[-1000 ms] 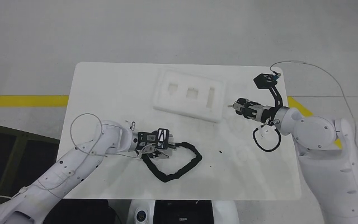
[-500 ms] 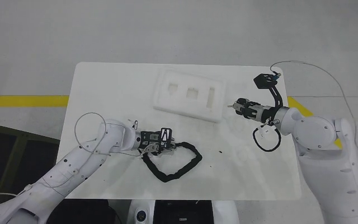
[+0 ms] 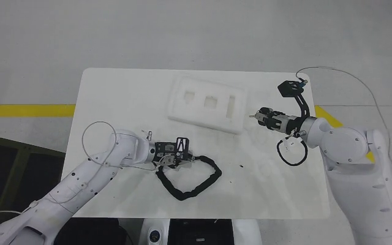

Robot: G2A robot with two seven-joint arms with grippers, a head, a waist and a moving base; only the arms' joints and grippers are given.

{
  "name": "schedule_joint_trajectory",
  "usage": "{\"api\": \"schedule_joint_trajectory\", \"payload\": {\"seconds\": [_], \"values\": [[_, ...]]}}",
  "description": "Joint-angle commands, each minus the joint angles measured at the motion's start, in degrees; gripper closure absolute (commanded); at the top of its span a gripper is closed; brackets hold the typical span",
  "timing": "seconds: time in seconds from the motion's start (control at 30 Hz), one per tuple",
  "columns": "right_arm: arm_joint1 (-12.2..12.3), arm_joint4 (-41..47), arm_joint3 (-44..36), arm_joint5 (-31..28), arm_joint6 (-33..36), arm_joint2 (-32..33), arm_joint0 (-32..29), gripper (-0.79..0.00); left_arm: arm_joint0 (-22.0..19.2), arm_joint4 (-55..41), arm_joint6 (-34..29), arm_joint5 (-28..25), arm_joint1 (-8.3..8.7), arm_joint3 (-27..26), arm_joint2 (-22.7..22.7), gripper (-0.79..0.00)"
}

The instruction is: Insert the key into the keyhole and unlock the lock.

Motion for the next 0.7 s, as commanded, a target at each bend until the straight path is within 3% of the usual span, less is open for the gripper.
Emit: {"api": "schedule_joint_trajectory", "payload": {"seconds": [0.0, 0.27, 0.67], "values": [[0.0, 0.0, 0.0, 0.0, 0.0, 0.0, 0.0, 0.0, 0.3, -0.3, 2.1, -0.1, 0.05, 0.2, -0.6, 0.0], [-0.2, 2.6, -1.8, -1.0, 0.3, -3.5, 0.0, 0.0, 2.4, 7.5, 15.9, 0.3, 1.09, -0.4, -3.7, 0.0], [-1.5, 10.1, -3.7, 2.9, 4.0, -14.3, 6.4, 0.0, 4.2, 14.6, 33.3, 6.9, 2.05, 0.4, -7.9, 0.0]]}}
